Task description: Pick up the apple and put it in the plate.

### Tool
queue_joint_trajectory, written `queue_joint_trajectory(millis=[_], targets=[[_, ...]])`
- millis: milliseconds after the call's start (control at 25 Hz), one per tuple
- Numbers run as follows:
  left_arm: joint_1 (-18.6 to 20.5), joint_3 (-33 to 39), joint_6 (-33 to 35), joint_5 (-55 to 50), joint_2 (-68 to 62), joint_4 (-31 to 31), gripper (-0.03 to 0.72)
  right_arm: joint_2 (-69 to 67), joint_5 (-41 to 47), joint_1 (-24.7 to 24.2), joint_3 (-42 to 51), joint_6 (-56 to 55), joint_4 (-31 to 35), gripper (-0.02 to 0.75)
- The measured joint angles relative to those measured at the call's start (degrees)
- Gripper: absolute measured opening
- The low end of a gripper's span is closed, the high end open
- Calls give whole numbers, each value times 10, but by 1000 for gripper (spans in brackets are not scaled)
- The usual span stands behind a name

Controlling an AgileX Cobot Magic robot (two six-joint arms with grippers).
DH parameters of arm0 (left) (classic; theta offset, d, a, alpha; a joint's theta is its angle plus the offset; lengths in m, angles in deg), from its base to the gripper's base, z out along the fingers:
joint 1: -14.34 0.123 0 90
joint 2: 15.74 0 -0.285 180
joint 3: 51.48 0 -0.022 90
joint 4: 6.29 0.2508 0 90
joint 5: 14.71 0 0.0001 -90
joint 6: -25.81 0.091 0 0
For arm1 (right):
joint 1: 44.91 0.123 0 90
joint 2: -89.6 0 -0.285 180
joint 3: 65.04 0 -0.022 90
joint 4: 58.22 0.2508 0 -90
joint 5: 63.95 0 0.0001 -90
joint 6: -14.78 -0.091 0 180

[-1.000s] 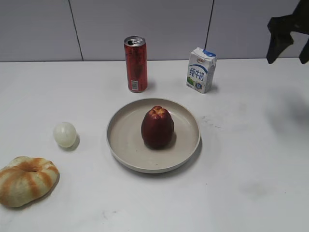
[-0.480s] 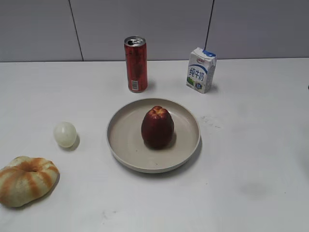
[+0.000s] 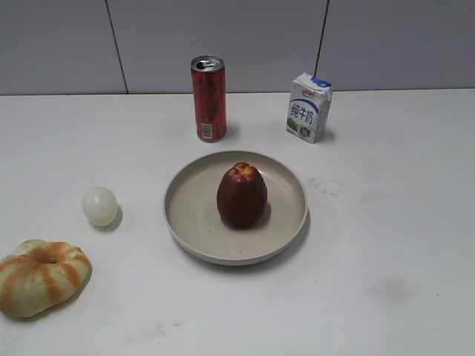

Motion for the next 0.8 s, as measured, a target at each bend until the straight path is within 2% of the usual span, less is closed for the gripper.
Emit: queue_joint_trajectory(millis=[360,800], targets=[[0,0,0,0,0,0,236,215,36,0,41,0,-2,582],[0,0,0,0,0,0,236,424,41,0,45,0,-3,573]])
